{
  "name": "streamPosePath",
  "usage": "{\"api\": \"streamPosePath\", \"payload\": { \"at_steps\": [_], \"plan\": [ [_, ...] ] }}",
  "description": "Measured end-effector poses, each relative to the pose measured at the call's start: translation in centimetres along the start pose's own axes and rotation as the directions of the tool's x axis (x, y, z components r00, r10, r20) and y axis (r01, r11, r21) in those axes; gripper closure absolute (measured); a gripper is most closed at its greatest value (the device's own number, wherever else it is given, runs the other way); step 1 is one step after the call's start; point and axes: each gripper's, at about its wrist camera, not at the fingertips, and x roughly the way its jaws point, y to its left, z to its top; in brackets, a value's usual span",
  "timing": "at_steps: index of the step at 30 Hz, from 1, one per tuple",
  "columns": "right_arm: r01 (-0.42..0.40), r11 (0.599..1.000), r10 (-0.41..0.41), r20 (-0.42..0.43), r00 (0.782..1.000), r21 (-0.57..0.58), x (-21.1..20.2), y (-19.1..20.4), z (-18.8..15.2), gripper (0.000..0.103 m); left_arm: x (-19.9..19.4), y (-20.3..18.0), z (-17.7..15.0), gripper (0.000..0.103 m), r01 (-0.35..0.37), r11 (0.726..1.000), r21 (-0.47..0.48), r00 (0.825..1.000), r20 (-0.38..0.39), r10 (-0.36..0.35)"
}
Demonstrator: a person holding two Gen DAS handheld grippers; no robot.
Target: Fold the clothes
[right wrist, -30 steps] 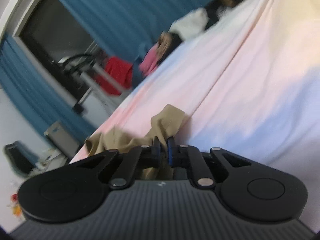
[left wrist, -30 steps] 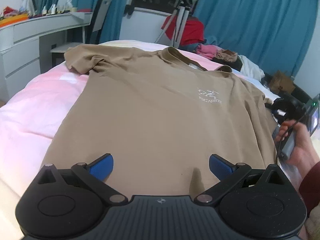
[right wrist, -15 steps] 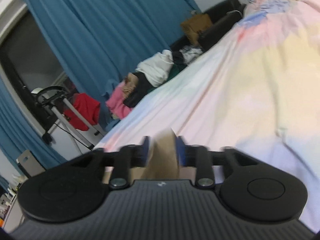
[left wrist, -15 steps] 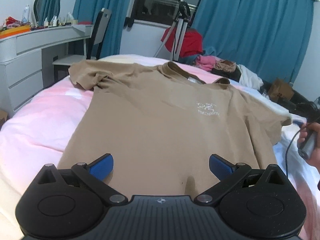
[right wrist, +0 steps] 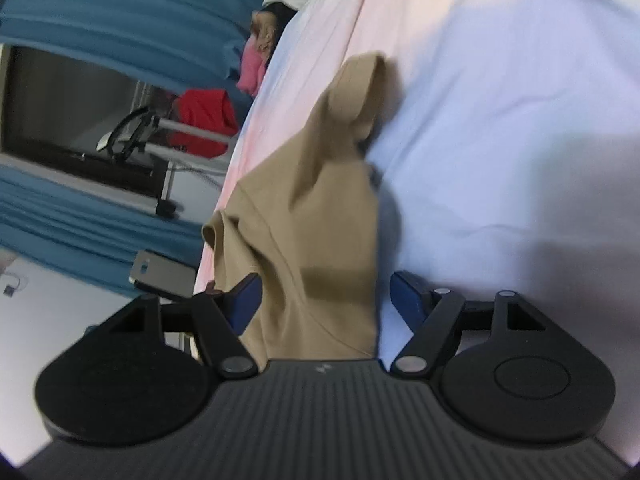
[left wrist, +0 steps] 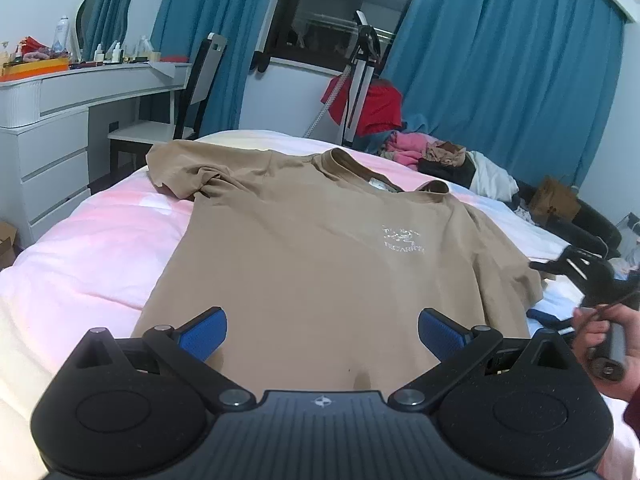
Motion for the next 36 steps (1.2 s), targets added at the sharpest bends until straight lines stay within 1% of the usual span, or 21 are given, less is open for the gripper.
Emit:
{"api": "streamPosePath", "payload": {
  "at_steps": [3, 5, 7, 9, 10, 11, 13, 14, 16, 17, 18, 20, 23, 25, 26, 27, 29, 30, 33, 36],
  "plan": [
    [-0.027, 0.999, 0.03, 0.069, 0.997, -0.044, 1.2, 0.1, 0.0, 0.03, 0.3, 0.1, -0.2, 0.0, -0.002, 1.0, -0.011, 1.0, -0.009, 0.002],
    [-0.076, 0.997, 0.078, 0.134, 0.988, -0.022, 1.5, -0.3, 0.2, 0.03, 0.8, 0.1, -0.2, 0.0, 0.001, 1.0, -0.012, 1.0, -0.018, -0.002],
    [-0.153, 0.988, 0.143, 0.2, 0.969, 0.032, 1.5, -0.7, 0.3, 0.03, 1.2, 0.0, -0.2, 0.0, 0.002, 1.0, -0.005, 1.0, -0.02, -0.002],
    [-0.229, 0.971, 0.202, 0.265, 0.943, 0.074, 1.3, -0.9, 0.5, 0.04, 1.6, -0.1, -0.2, 0.0, 0.001, 1.0, 0.004, 1.0, -0.022, -0.001],
    [-0.249, 0.966, 0.22, 0.293, 0.93, 0.065, 0.9, -0.5, 0.7, 0.042, 1.7, -0.1, -0.3, 0.0, 0.001, 1.0, 0.006, 1.0, -0.024, -0.001],
    [-0.261, 0.964, 0.232, 0.322, 0.918, 0.049, 0.3, -0.1, 0.8, 0.048, 1.8, -0.1, -0.3, 0.0, 0.001, 1.0, 0.005, 1.0, -0.027, -0.001],
    [-0.258, 0.966, 0.236, 0.373, 0.897, 0.008, -1.1, 0.6, 1.4, 0.057, 2.0, 0.0, -0.3, 0.0, 0.006, 1.0, 0.0, 0.999, -0.035, -0.006],
    [-0.261, 0.965, 0.239, 0.392, 0.889, 0.005, -1.8, 0.7, 1.7, 0.059, 2.1, 0.1, -0.3, 0.0, 0.008, 1.0, -0.004, 0.999, -0.037, -0.009],
    [-0.262, 0.965, 0.233, 0.434, 0.87, 0.008, -3.3, 0.4, 2.4, 0.06, 2.1, 0.1, -0.2, 0.0, 0.013, 1.0, -0.009, 0.999, -0.039, -0.014],
    [-0.255, 0.967, 0.225, 0.446, 0.866, 0.007, -4.2, 0.1, 2.7, 0.06, 2.1, 0.1, -0.2, 0.0, 0.014, 1.0, -0.009, 0.999, -0.036, -0.015],
    [-0.238, 0.971, 0.209, 0.45, 0.868, 0.009, -4.9, -0.4, 2.9, 0.06, 2.0, 0.1, -0.1, 0.0, 0.014, 1.0, -0.007, 0.999, -0.032, -0.014],
    [-0.176, 0.984, 0.147, 0.429, 0.891, 0.028, -5.7, -1.3, 2.9, 0.059, 1.8, -0.1, -0.1, 0.0, 0.013, 1.0, -0.005, 1.0, -0.025, -0.013],
    [-0.12, 0.989, 0.077, 0.373, 0.924, 0.092, -6.0, -2.6, 1.9, 0.058, 1.4, -0.1, 0.1, 0.0, 0.014, 1.0, -0.007, 1.0, -0.017, -0.014],
    [-0.058, 0.99, 0.012, 0.326, 0.945, 0.131, -5.7, -2.6, 1.2, 0.055, 1.2, -0.2, 0.1, 0.0, 0.013, 1.0, -0.003, 1.0, -0.01, -0.013],
    [-0.034, 0.99, -0.01, 0.301, 0.954, 0.139, -5.3, -2.5, 0.7, 0.047, 1.0, -0.2, 0.1, 0.0, 0.011, 1.0, -0.001, 1.0, -0.006, -0.011],
    [-0.023, 0.991, -0.013, 0.274, 0.962, 0.129, -4.7, -2.2, 0.2, 0.034, 0.9, -0.3, 0.1, 0.0, 0.01, 1.0, 0.001, 1.0, -0.002, -0.01],
    [-0.004, 0.994, -0.02, 0.219, 0.976, 0.108, -3.4, -1.6, -1.0, 0.023, 0.7, -0.1, 0.1, 0.0, 0.006, 1.0, 0.001, 1.0, 0.002, -0.006],
    [0.008, 0.996, -0.026, 0.206, 0.978, 0.089, -2.7, -1.2, -1.5, 0.023, 0.7, -0.1, 0.1, 0.0, 0.004, 1.0, -0.002, 1.0, 0.002, -0.004],
    [0.051, 0.999, -0.046, 0.252, 0.967, -0.014, -0.5, 0.2, -2.2, 0.023, 0.6, 0.4, 0.1, 0.0, 0.001, 1.0, -0.019, 1.0, -0.005, -0.001],
    [0.08, 0.989, -0.038, 0.304, 0.952, -0.127, 1.6, 1.4, -1.3, 0.024, 0.8, 0.9, 0.1, 0.0, -0.005, 0.999, -0.039, 1.0, -0.016, 0.004]
  ]
}}
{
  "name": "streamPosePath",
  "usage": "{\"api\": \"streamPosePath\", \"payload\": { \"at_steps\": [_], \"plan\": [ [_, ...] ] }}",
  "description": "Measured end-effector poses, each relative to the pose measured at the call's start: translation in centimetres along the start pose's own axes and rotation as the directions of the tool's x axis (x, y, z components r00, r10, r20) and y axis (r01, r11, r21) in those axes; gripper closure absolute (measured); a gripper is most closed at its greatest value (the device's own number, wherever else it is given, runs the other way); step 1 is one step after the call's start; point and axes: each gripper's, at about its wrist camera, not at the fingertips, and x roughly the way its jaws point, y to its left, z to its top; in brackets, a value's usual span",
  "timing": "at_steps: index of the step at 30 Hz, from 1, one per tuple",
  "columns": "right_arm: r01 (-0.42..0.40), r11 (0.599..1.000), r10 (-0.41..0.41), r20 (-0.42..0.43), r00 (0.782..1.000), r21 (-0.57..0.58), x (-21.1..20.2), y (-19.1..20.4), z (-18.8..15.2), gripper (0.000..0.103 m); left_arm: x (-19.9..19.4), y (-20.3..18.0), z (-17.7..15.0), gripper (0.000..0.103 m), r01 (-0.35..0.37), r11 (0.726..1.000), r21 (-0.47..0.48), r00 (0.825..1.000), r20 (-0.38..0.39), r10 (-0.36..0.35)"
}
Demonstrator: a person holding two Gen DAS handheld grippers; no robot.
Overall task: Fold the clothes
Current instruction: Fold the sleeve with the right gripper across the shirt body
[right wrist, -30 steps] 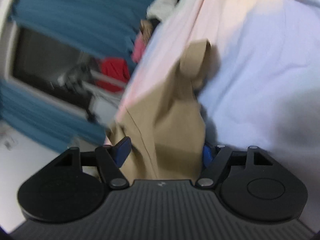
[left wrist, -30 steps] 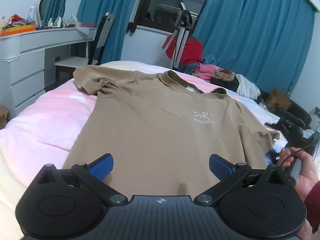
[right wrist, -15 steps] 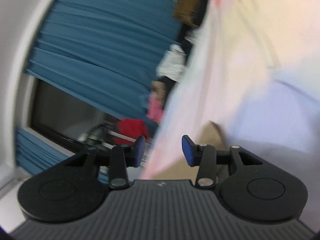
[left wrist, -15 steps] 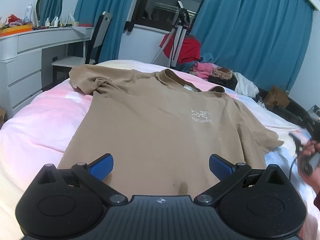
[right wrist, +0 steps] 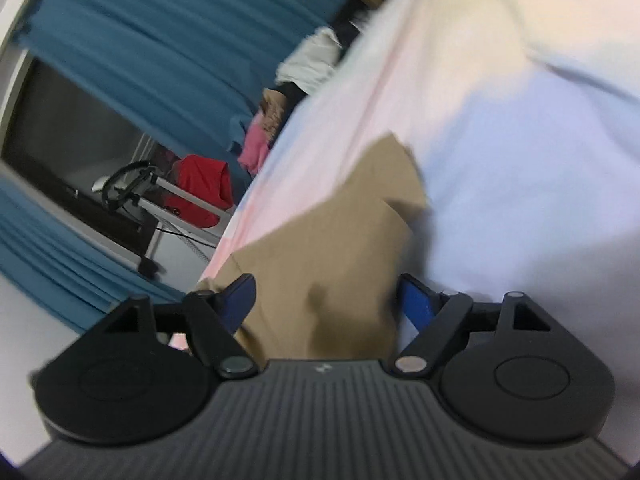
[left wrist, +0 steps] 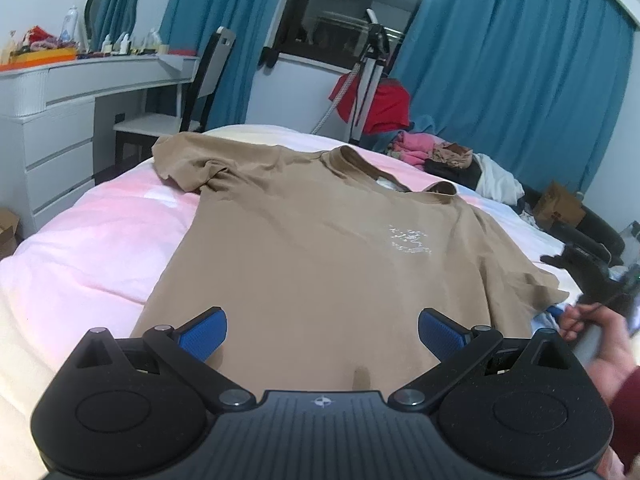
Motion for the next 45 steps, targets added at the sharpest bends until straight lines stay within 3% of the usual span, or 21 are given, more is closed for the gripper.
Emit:
{"api": "streamPosePath", "payload": {
  "at_steps": [2, 5, 7, 8, 12, 16, 20, 23, 26, 31, 34, 38, 40, 41, 42, 45],
  "plan": [
    [0.011, 0.996, -0.009, 0.017, 1.0, -0.093, 2.2, 0.9, 0.2, 0.024, 0.3, 0.3, 0.0, 0.0, 0.006, 1.0, -0.01, 1.0, -0.009, -0.006],
    [0.057, 0.975, -0.049, 0.041, 0.998, -0.213, 5.3, 2.3, 0.5, 0.04, 1.4, 0.4, 0.2, 0.0, 0.011, 1.0, -0.015, 1.0, -0.019, -0.012],
    [0.063, 0.97, -0.056, 0.036, 0.998, -0.234, 6.8, 3.0, 1.1, 0.074, 2.3, 0.4, 0.3, 0.0, 0.015, 1.0, -0.018, 0.999, -0.029, -0.016],
    [0.078, 0.966, -0.072, 0.034, 0.997, -0.248, 7.2, 3.3, 1.5, 0.097, 2.7, 0.4, 0.3, 0.0, 0.01, 1.0, -0.016, 0.999, -0.032, -0.011],
    [0.127, 0.931, -0.093, 0.116, 0.989, -0.342, 6.2, 4.8, 2.7, 0.098, 3.6, 0.8, 1.1, 0.0, -0.037, 0.999, -0.013, 0.998, -0.046, 0.037],
    [0.254, 0.843, -0.163, 0.226, 0.961, -0.474, 4.5, 6.5, 4.1, 0.098, 2.5, 1.8, 2.8, 0.0, -0.023, 0.997, -0.07, 1.0, -0.02, 0.022],
    [0.322, 0.757, -0.161, 0.315, 0.935, -0.569, 2.9, 10.7, 3.6, 0.098, 1.2, 3.0, 3.9, 0.0, -0.075, 0.996, -0.053, 0.997, 0.023, 0.077],
    [0.382, 0.645, -0.14, 0.389, 0.91, -0.662, 2.2, 15.3, 0.8, 0.098, 0.7, 4.1, 4.6, 0.0, -0.099, 0.995, -0.031, 0.995, 0.015, 0.1],
    [0.398, 0.531, -0.091, 0.416, 0.905, -0.748, 1.7, 19.9, -3.9, 0.098, 0.2, 5.4, 5.0, 0.0, -0.117, 0.993, -0.019, 0.993, 0.012, 0.118],
    [0.326, 0.327, -0.013, 0.341, 0.94, -0.887, 2.5, 25.5, -14.2, 0.097, -0.2, 7.8, 5.1, 0.0, -0.115, 0.992, -0.041, 0.993, -0.009, 0.115],
    [0.264, 0.253, -0.033, 0.264, 0.964, -0.931, 4.3, 26.2, -19.6, 0.097, -0.2, 9.0, 4.7, 0.0, -0.105, 0.992, -0.064, 0.994, -0.028, 0.103],
    [0.188, 0.238, -0.125, 0.161, 0.979, -0.953, 7.0, 25.1, -23.3, 0.097, 0.5, 9.7, 4.5, 0.0, -0.119, 0.99, -0.071, 0.992, -0.042, 0.116],
    [0.126, 0.257, -0.137, 0.094, 0.986, -0.958, 7.3, 24.4, -23.6, 0.069, 1.1, 9.7, 4.3, 0.0, -0.122, 0.99, -0.066, 0.992, -0.05, 0.119],
    [0.09, 0.269, -0.135, 0.055, 0.989, -0.959, 7.2, 24.1, -23.5, 0.04, 1.5, 9.7, 4.2, 0.0, -0.122, 0.991, -0.063, 0.991, -0.054, 0.118],
    [0.059, 0.283, -0.125, 0.024, 0.992, -0.957, 6.8, 23.9, -23.2, 0.027, 1.8, 9.7, 4.1, 0.0, -0.122, 0.991, -0.06, 0.991, -0.059, 0.118],
    [-0.009, 0.337, -0.059, -0.03, 0.998, -0.942, 3.7, 24.3, -21.5, 0.027, 2.5, 9.2, 3.8, 0.0, -0.099, 0.993, -0.058, 0.993, -0.076, 0.094]
  ]
}}
